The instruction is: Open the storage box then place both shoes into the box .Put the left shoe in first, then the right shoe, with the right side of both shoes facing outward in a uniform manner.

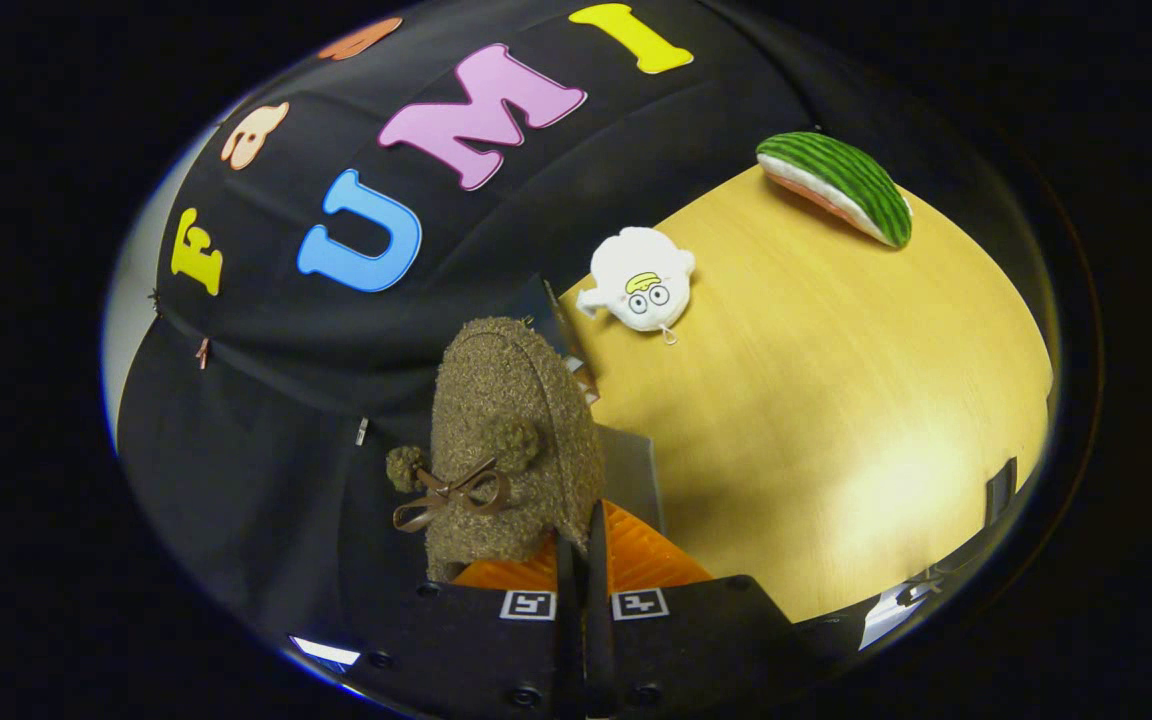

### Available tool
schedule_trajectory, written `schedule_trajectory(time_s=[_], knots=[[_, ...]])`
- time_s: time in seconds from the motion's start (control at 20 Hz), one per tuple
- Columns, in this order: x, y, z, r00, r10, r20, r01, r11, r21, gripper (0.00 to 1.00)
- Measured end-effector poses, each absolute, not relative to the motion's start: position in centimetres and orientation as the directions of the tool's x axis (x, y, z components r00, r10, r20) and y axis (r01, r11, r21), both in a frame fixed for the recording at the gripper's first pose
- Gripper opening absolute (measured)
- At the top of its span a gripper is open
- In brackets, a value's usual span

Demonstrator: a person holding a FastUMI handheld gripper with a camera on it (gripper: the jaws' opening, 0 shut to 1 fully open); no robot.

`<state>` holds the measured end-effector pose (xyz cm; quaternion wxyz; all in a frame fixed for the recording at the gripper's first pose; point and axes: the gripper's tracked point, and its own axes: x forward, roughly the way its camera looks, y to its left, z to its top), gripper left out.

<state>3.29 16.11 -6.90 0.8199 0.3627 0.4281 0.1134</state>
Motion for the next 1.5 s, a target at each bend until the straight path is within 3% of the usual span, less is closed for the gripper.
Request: schedule_trajectory(time_s=[0.25, 0.75, 0.85, 0.95, 1.05, 1.2, 1.5], knots=[[2.3, 21.9, -9.1, 0.557, 0.513, -0.653, 0.07, 0.755, 0.652, 0.06], [3.7, 24.8, -15.5, 0.553, 0.345, -0.758, 0.136, 0.861, 0.49, 0.07], [3.8, 25.6, -15.7, 0.549, 0.355, -0.757, 0.132, 0.857, 0.498, 0.11], [3.8, 26.2, -15.3, 0.551, 0.371, -0.747, 0.127, 0.848, 0.515, 0.23], [4.0, 26.6, -14.0, 0.575, 0.385, -0.722, 0.112, 0.837, 0.536, 0.28], [3.2, 26.8, -11.2, 0.61, 0.424, -0.67, 0.03, 0.832, 0.554, 1.0], [4.2, 21.1, -6.0, 0.776, 0.336, -0.533, -0.092, 0.897, 0.433, 0.98]])
